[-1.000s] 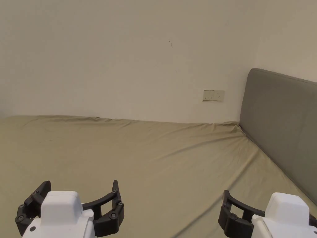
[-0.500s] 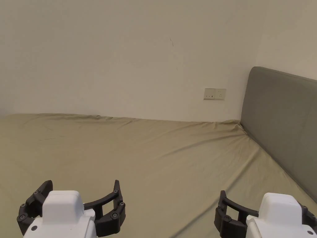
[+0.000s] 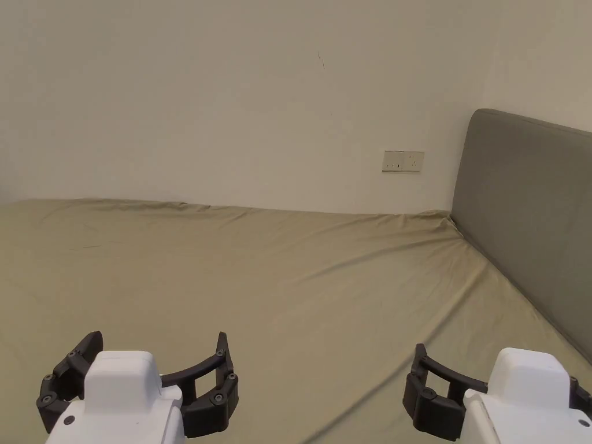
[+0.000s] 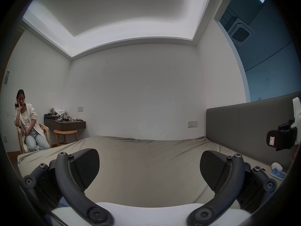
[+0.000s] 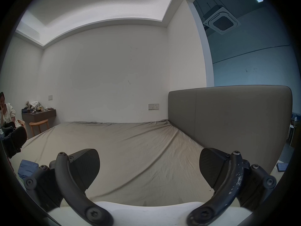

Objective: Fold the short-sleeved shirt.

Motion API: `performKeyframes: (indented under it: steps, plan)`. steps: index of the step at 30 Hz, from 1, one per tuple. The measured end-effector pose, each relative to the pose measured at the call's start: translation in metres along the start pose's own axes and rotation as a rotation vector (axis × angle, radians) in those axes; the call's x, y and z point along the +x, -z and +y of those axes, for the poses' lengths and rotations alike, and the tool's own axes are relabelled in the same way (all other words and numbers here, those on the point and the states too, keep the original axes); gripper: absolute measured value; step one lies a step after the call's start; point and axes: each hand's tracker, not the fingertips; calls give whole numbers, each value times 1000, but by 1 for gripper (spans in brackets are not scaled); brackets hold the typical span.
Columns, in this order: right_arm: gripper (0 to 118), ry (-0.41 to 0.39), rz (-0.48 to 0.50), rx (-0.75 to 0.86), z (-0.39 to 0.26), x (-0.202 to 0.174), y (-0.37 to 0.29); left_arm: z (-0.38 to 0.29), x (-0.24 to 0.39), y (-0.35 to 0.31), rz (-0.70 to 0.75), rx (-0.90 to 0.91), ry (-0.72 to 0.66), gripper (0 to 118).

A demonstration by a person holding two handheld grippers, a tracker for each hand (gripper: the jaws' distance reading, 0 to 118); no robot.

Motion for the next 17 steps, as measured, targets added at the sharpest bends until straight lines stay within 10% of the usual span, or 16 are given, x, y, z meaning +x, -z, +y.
performKeyframes:
  steps: [17]
  plan:
    - [118, 8, 21, -20, 0, -3, 0, -3, 1, 4, -2, -10, 7, 118]
